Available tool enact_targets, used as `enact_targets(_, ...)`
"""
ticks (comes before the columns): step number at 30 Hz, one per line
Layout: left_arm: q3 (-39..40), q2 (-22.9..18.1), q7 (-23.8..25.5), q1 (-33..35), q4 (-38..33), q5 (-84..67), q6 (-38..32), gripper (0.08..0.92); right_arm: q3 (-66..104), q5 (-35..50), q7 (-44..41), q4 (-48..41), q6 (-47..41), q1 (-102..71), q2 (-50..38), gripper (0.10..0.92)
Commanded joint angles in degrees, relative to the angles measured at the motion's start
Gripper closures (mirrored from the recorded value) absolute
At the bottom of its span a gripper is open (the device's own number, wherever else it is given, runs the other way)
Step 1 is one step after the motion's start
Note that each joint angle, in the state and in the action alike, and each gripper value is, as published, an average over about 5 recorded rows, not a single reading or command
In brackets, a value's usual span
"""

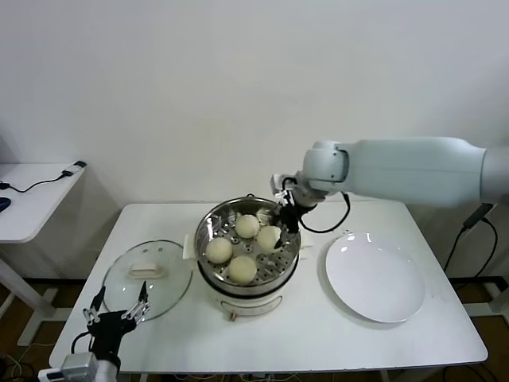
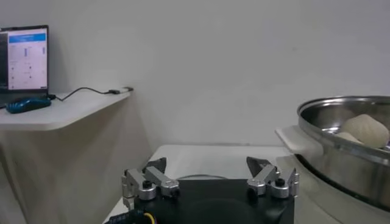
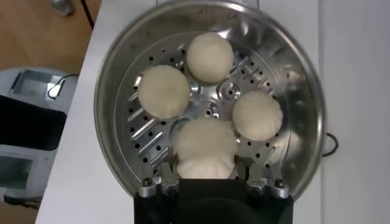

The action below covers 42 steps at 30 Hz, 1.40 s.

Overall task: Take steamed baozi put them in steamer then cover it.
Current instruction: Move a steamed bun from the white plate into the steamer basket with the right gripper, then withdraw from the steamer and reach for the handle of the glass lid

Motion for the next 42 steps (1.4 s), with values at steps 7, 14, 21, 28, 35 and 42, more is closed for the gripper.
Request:
enact_targets(7,-0.01,0.06,0.01,-0.08,0.0,-0.21,0.12,0.177,0.67,-3.35,3.4,-1.38,-1.4,-4.61,-0.35,0.387)
enact_targets(14,0.15,-0.06,-0.07,-0.13,0.01,-0.25,0.02,0.177,3.3,-1.78,3.0,-2.34,-0.21,-4.96,-0.51,0.357)
enact_targets(21,-0.16,0.01,-0.14,0.65,0.0,-0.65,-0.55,0.177,11.2,4.19,4.54,-3.9,1.52,-2.51,-3.1,0.212)
enact_targets(28,-0.23,0.18,0.01,0.83,0.0,-0.78,-0.4,0.177,33.79,5.98,27.91,-5.51,5.55,-13.22,-9.48,0.203)
enact_targets(35,-0.63,1.63,0.32,0.4,0.0,-1.01,-1.51,0.177,51.08,4.2,40.58,-6.78,11.42,-26.88,-17.81,0.203)
enact_targets(42,-1.38,3.55,1.48,-0.82,0.37,-0.33,-2.54,0.177,71.25,-2.28,43.95,-6.48,16.99,-52.58,-28.28,0.203)
